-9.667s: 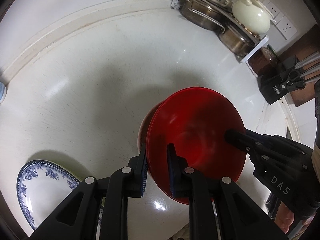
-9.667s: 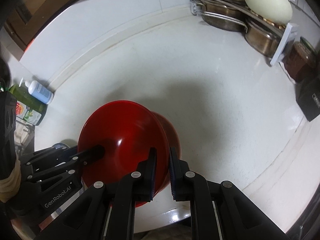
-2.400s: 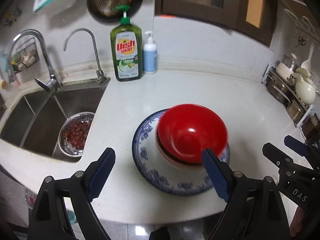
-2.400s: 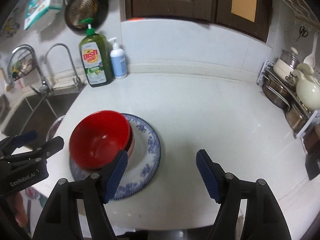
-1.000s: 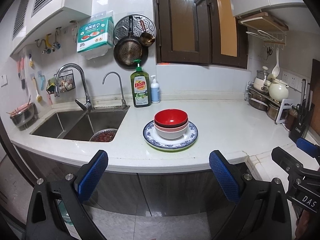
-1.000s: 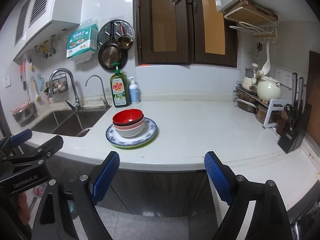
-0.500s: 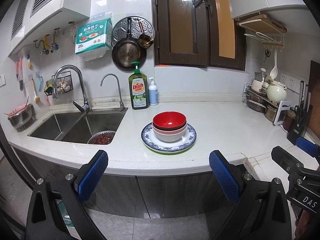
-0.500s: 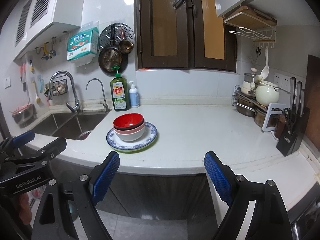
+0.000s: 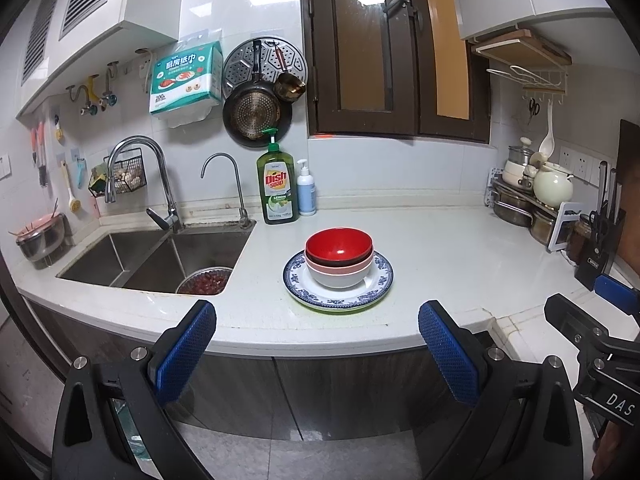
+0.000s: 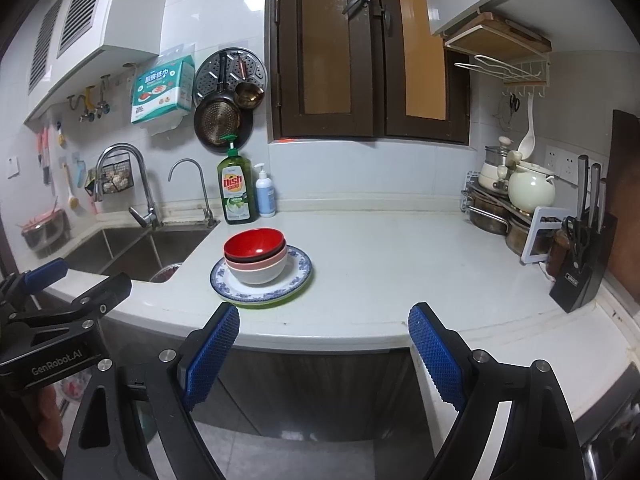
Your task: Organize plates and bowls
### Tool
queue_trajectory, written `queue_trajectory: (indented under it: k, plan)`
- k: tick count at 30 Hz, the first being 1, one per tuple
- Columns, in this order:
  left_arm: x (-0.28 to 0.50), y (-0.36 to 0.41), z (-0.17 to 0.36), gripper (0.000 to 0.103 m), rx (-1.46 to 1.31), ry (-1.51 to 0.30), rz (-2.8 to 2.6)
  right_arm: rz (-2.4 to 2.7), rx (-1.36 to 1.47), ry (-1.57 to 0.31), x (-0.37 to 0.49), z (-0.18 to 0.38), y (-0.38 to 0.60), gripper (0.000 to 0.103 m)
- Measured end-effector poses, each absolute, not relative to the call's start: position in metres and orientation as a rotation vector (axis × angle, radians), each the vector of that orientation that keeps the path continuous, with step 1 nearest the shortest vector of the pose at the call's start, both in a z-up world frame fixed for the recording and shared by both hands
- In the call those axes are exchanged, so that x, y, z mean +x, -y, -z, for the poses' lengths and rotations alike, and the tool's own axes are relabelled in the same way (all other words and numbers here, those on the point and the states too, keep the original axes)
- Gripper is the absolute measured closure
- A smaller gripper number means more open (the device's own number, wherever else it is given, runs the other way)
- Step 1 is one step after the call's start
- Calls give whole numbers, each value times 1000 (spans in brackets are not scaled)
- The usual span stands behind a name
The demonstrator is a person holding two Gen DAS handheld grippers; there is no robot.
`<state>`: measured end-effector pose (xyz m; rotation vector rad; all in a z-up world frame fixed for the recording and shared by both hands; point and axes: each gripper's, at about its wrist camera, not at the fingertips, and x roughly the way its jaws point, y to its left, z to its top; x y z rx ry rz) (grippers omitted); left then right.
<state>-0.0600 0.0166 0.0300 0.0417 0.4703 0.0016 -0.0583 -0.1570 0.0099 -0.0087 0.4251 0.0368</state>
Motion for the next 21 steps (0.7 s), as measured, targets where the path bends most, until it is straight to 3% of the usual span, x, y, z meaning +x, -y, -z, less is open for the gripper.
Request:
queue_trajectory:
  k: [21]
  plan:
    - [-61,-8,-32,0,41,-464,-23,-29,-15,-419,-57,-9,155,15]
